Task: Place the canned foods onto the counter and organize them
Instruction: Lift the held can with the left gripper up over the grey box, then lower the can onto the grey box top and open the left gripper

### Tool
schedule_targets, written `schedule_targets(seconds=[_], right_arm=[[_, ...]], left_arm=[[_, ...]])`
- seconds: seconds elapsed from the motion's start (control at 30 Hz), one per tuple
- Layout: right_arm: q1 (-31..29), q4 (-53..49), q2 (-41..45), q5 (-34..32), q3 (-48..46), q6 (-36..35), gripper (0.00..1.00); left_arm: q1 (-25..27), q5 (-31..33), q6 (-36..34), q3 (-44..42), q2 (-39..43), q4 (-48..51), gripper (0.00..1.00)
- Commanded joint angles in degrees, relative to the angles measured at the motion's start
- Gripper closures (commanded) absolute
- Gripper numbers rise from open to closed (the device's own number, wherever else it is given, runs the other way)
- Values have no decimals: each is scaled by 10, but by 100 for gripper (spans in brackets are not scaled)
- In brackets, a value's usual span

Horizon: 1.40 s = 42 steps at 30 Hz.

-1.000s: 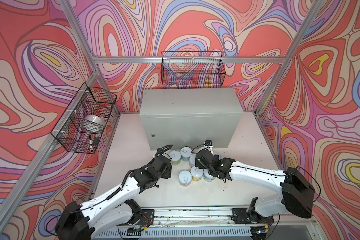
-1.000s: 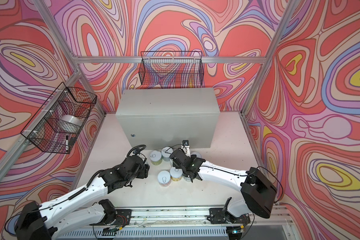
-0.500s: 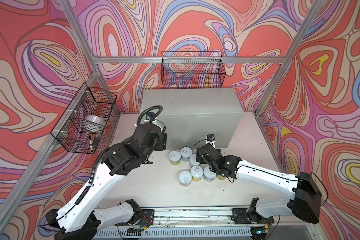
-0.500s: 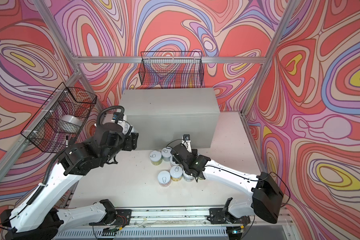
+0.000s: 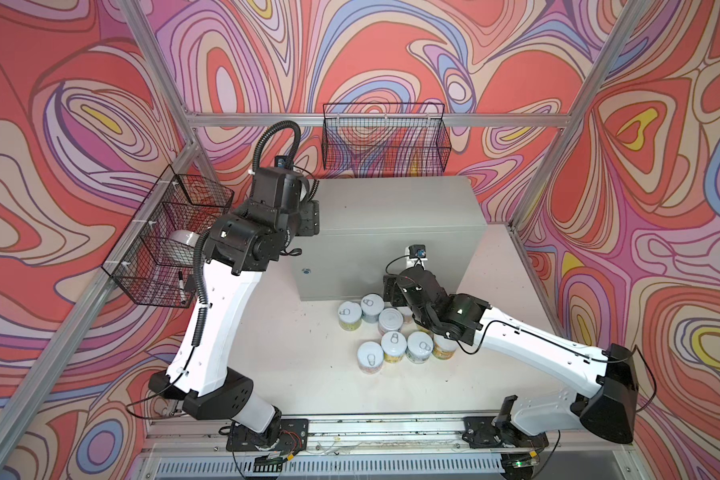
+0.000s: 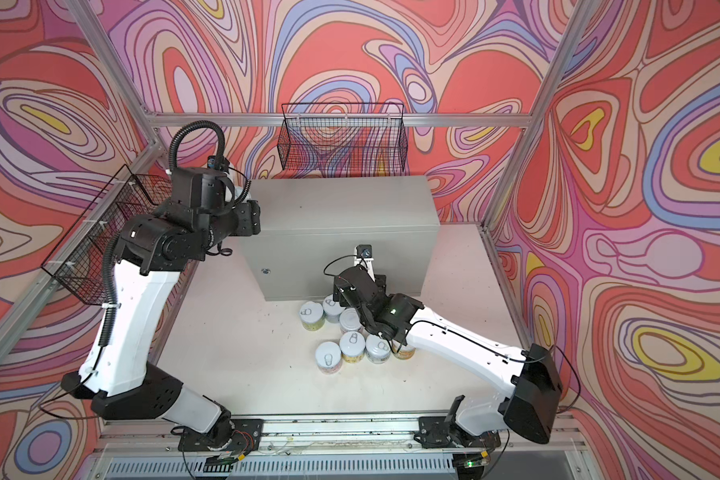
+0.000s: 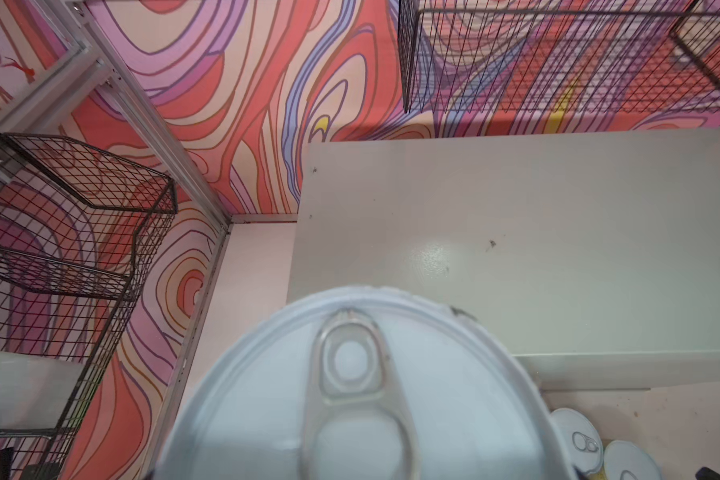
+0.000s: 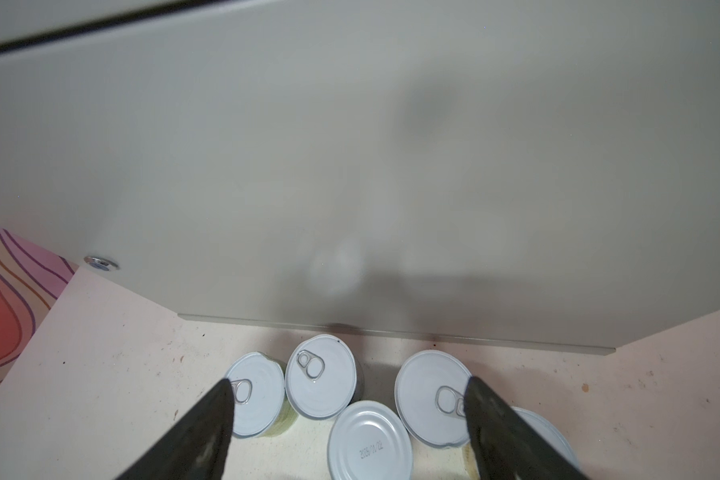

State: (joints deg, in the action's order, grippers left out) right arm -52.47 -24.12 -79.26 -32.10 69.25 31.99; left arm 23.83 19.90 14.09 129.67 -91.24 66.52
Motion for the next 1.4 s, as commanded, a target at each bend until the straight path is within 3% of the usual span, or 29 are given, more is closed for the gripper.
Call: schedule_targets(seconds=[0.0,0.33,0.73,0.83,1.03,1.23,1.37], right_arm=[[2,-9,-4,9,23,-13,11],[6,-16,-6,0,43,-22,11],[7,-21,-10,-11,47,-22,10],[7,-23,-12,-15,48,-22,9],[9,-16,-17,-15,46,-19,5],[8,-15,-31,-5,53,-19,3],[9,-16,-37,-1,58,-20,3]], left_arm=[[-33,-43,-4,38,-16,10,100],[-72,-90,15,52,-87,0,100],[-74,-69,14,68,-136,-16,99],[-74,-65,12,67,-138,-17,52],[-74,-53,9,59,-127,-23,3],[-73,-49,10,-17,-73,-63,0],[-73,-37,16,-56,-38,-77,5]])
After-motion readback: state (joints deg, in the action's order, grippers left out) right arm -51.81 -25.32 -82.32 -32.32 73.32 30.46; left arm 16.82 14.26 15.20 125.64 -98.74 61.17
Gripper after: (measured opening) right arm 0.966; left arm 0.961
